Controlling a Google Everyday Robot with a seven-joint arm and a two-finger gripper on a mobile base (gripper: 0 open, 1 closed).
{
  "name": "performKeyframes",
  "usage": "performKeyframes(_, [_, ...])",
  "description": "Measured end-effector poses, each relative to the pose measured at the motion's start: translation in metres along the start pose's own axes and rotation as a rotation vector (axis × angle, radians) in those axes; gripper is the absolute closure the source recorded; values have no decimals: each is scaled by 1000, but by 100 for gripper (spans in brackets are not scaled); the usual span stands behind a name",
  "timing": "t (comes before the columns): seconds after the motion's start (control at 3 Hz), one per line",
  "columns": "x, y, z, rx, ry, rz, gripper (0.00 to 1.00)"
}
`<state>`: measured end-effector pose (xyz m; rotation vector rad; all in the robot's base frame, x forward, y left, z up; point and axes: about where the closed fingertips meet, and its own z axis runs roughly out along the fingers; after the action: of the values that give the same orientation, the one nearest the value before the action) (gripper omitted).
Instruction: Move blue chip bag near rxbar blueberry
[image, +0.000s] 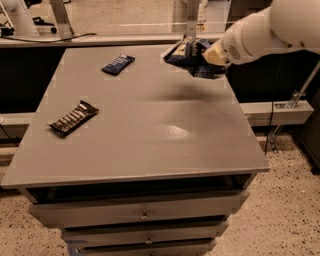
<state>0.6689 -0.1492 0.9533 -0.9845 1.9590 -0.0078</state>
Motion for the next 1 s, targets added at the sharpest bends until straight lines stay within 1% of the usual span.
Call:
performKeyframes(0.33, [-34, -23, 48, 28, -63, 18, 100])
performKeyframes(0.67, [-70, -29, 89, 15, -125, 48, 100])
performKeyframes(1.0, [-100, -16, 123, -31, -175, 78, 100])
